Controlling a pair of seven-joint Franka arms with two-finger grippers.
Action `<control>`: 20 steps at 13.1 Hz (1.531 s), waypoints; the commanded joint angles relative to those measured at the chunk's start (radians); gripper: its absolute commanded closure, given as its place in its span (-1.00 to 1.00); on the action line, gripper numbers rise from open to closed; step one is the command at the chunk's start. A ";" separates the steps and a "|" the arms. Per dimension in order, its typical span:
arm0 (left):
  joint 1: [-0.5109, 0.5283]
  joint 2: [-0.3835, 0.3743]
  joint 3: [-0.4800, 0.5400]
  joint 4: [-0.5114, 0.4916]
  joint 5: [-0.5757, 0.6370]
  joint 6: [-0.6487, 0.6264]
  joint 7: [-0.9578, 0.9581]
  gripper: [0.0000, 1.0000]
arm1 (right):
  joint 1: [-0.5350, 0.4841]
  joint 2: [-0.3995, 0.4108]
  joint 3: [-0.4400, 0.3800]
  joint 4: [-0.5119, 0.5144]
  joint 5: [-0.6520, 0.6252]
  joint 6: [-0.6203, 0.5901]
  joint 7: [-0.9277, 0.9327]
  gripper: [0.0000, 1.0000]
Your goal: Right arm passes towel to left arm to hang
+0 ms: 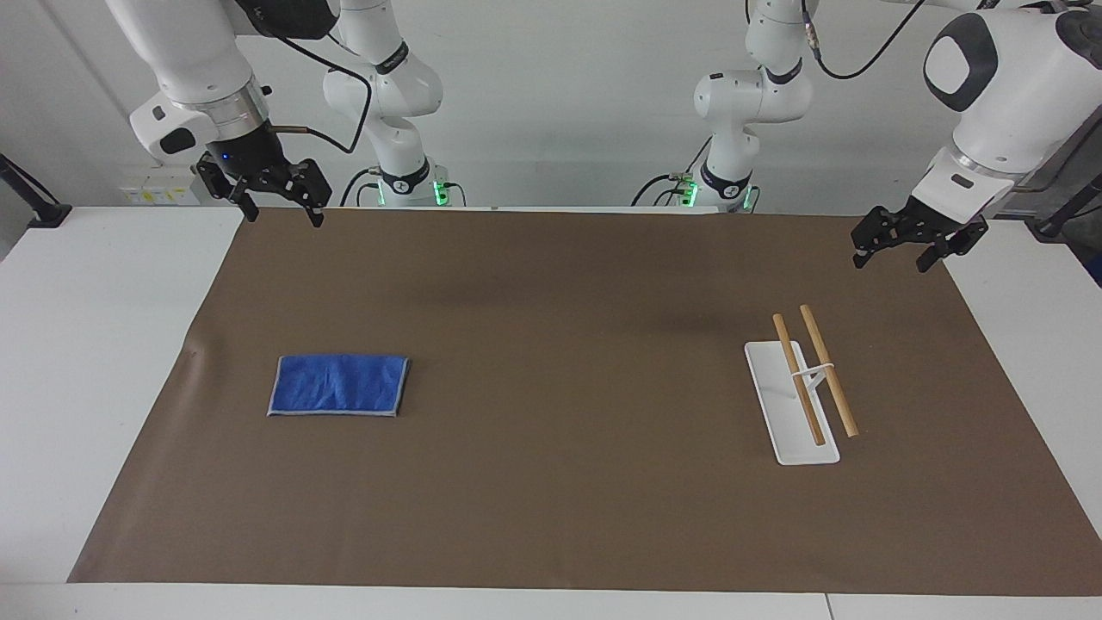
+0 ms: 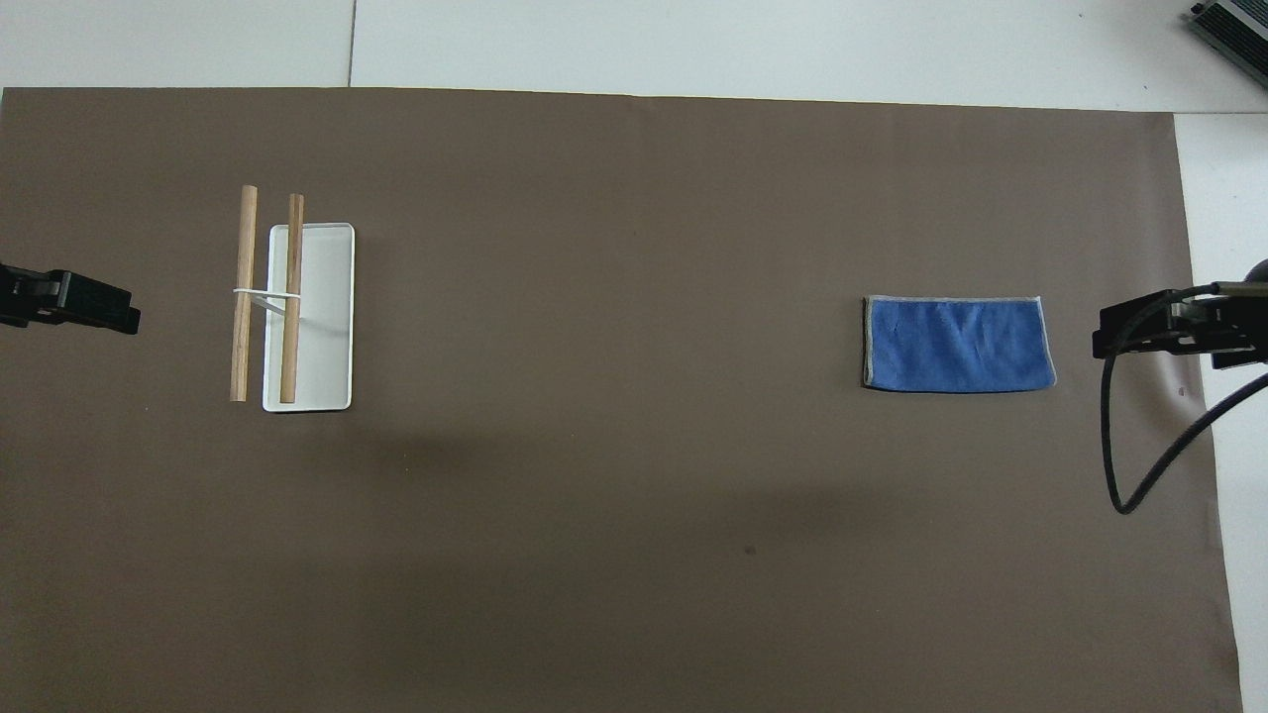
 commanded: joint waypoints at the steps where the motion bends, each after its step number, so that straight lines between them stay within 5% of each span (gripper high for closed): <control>1: 0.000 -0.029 0.002 -0.035 -0.008 0.017 -0.010 -1.00 | -0.012 -0.004 0.004 -0.005 0.007 0.001 -0.003 -1.00; 10: 0.000 -0.029 0.000 -0.035 -0.008 0.016 -0.010 -1.00 | -0.027 -0.009 0.004 -0.020 0.010 0.004 -0.025 -1.00; 20: 0.000 -0.029 0.002 -0.035 -0.008 0.017 -0.010 -1.00 | -0.064 0.113 0.002 -0.187 0.010 0.343 -0.064 -1.00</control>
